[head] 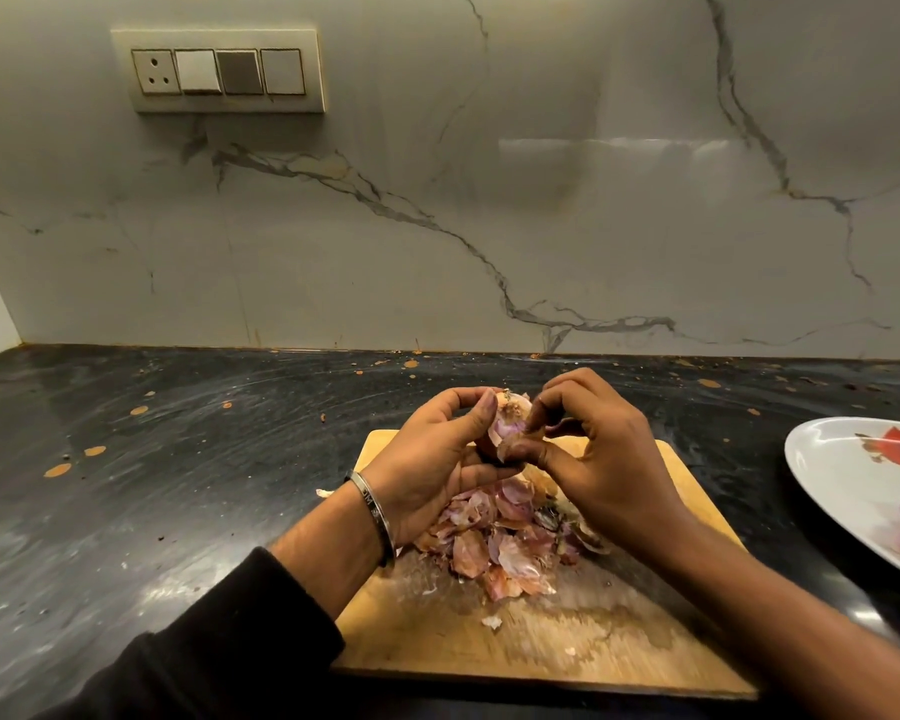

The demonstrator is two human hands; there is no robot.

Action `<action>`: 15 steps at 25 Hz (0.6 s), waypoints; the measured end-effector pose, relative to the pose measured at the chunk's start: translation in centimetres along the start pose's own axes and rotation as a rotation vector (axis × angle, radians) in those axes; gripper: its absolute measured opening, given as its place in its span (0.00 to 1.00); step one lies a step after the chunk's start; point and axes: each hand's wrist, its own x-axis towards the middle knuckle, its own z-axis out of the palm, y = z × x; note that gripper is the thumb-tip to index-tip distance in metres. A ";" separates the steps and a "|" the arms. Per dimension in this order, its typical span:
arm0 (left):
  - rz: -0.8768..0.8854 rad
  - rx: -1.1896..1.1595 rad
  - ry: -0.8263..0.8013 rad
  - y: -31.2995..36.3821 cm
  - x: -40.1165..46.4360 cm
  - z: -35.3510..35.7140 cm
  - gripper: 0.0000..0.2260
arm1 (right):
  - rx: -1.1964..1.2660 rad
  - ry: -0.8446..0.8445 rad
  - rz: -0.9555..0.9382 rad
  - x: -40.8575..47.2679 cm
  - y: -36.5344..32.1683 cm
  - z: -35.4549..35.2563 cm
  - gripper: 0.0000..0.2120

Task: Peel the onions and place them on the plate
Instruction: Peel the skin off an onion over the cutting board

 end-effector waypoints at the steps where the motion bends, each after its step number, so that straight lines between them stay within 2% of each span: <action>1: -0.002 0.008 0.004 0.0 0.0 0.1 0.15 | -0.022 -0.028 -0.019 0.1 0.1 -0.2 0.13; 4: -0.002 0.029 0.012 0.0 -0.1 0.2 0.15 | -0.120 -0.070 -0.074 0.0 0.1 -0.3 0.15; 7: -0.010 0.064 0.015 0.2 -0.1 0.3 0.16 | -0.153 -0.015 -0.105 -0.2 0.0 -0.1 0.12; 12: -0.048 0.032 0.016 0.4 -0.1 0.2 0.17 | -0.135 0.008 -0.122 -0.1 -0.1 -0.1 0.16; 15: -0.051 0.055 0.027 0.2 0.0 0.2 0.16 | -0.104 0.048 -0.155 -0.1 0.0 -0.1 0.12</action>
